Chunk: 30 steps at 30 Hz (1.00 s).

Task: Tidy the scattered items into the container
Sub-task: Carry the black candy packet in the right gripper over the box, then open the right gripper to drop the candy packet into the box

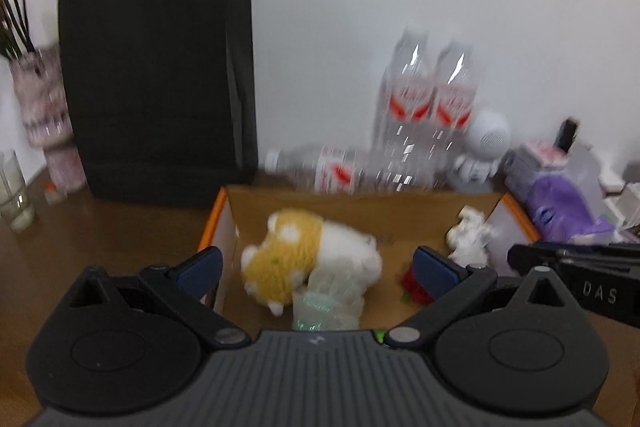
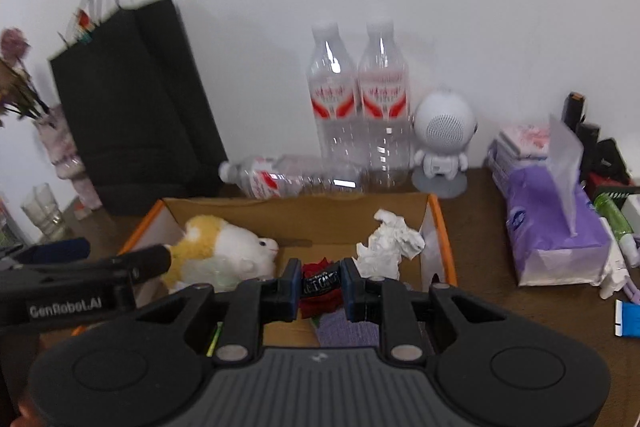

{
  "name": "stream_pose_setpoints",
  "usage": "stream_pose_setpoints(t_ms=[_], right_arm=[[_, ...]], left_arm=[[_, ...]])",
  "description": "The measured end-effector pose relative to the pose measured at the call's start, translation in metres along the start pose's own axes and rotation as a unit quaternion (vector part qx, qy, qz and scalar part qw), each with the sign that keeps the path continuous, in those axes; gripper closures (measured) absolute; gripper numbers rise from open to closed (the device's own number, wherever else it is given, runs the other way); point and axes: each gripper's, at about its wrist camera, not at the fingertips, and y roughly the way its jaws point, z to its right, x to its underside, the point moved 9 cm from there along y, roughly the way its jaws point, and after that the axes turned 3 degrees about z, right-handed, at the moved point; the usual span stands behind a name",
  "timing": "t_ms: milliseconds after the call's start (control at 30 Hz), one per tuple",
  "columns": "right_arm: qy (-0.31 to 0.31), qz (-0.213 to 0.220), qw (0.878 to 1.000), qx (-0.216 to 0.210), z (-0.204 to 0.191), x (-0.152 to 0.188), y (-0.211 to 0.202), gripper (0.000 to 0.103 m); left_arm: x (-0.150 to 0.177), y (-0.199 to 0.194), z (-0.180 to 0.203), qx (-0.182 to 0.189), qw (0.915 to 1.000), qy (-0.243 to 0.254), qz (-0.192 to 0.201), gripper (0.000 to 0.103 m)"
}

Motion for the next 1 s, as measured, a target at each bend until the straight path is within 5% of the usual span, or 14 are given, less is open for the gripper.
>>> stream_pose_setpoints(t_ms=[233, 467, 700, 1000], right_arm=[[0.000, -0.092, 0.996, 0.004, -0.003, 0.001, 0.047, 0.083], [0.046, -0.204, 0.978, -0.024, -0.012, 0.028, 0.071, 0.083], [0.036, -0.256, 0.966, -0.004, -0.023, 0.047, 0.084, 0.075], [0.038, -0.252, 0.967, 0.023, -0.012, 0.028, 0.059, 0.032]], left_arm=[[0.002, 0.038, -0.001, -0.001, 0.9977, 0.000, -0.068, 0.000], [0.014, 0.052, -0.003, -0.001, 0.9905, 0.021, -0.136, 0.000], [0.030, 0.058, -0.016, -0.017, 0.9844, 0.009, -0.175, 0.000], [0.029, 0.043, -0.019, -0.008, 0.9784, 0.012, -0.206, 0.000]])
